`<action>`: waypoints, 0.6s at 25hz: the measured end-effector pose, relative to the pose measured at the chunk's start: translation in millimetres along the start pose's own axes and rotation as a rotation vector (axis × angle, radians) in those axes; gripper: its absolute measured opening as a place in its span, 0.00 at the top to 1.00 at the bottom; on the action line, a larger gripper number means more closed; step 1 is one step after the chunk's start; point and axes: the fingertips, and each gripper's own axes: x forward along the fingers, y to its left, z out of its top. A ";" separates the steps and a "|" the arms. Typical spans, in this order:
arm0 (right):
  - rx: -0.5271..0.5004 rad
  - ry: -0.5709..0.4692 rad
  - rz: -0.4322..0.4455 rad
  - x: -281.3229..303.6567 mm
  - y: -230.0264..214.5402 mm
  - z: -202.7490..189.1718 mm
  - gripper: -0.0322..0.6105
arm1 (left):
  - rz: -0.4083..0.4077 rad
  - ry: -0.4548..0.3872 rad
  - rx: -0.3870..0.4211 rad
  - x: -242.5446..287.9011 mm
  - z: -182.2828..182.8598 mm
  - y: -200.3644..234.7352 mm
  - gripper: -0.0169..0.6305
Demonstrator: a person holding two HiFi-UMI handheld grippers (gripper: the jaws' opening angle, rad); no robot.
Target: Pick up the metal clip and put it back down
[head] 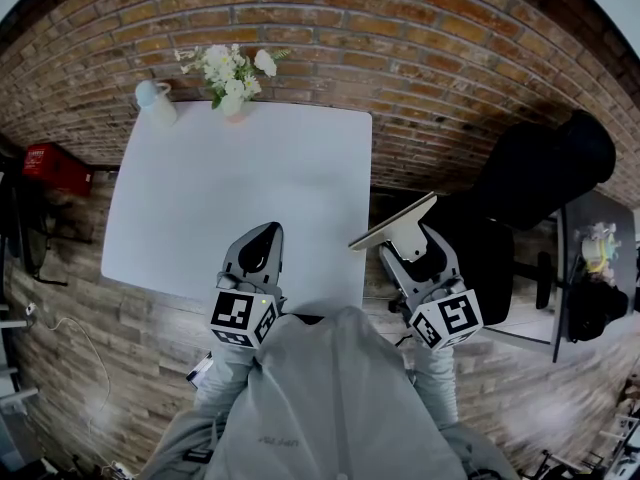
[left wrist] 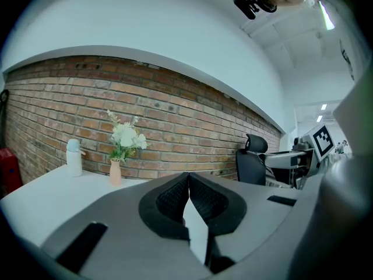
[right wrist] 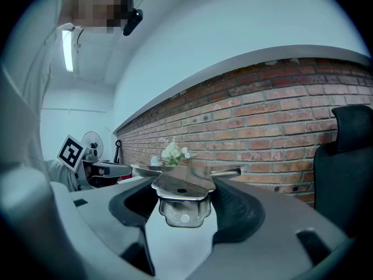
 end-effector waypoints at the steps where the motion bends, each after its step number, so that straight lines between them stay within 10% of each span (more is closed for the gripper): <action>1: 0.003 0.005 0.003 0.3 -0.2 -0.9 0.48 | 0.000 0.001 -0.001 0.2 -0.6 0.0 0.93; 15: -0.069 0.182 0.130 43.7 24.9 -36.2 0.48 | 0.041 0.069 -0.052 -5.2 -27.2 17.0 0.93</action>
